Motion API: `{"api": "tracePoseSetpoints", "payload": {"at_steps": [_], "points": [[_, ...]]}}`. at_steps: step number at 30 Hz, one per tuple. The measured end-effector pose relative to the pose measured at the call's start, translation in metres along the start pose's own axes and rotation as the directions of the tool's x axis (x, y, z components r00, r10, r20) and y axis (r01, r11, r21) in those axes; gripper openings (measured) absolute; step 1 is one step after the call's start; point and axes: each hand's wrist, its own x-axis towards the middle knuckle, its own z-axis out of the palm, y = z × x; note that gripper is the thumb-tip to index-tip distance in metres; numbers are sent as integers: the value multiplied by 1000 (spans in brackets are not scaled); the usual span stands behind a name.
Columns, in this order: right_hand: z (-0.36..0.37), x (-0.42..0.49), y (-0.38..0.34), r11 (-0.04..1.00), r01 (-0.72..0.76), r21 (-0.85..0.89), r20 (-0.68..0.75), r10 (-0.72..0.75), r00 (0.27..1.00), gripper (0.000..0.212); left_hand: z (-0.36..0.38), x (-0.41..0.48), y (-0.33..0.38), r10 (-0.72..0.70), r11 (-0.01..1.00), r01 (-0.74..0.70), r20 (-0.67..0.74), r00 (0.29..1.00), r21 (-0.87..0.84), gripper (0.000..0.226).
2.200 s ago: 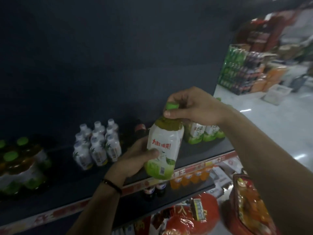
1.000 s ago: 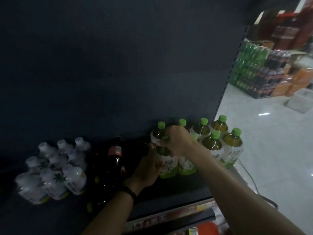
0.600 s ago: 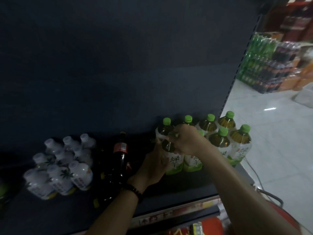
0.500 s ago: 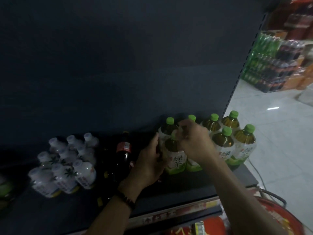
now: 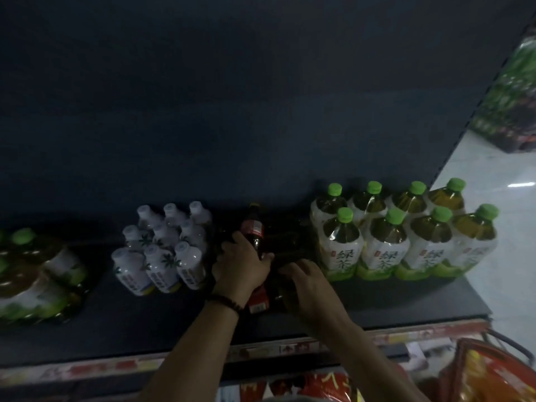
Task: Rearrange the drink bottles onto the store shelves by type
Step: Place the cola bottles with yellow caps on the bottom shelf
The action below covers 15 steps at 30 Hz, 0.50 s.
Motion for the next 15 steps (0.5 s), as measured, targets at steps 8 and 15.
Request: {"api": "tracePoseSetpoints", "payload": {"at_steps": [8,15], "points": [[14,-5,-4,990,15,-140,124,3,992,59,7,9,-14,-24,974,58,151,988,-220,77],[27,-4,-5,943,63,-326,162,-10,987,74,-31,-77,-83,21,471,115,142,990,-875,46]]}}
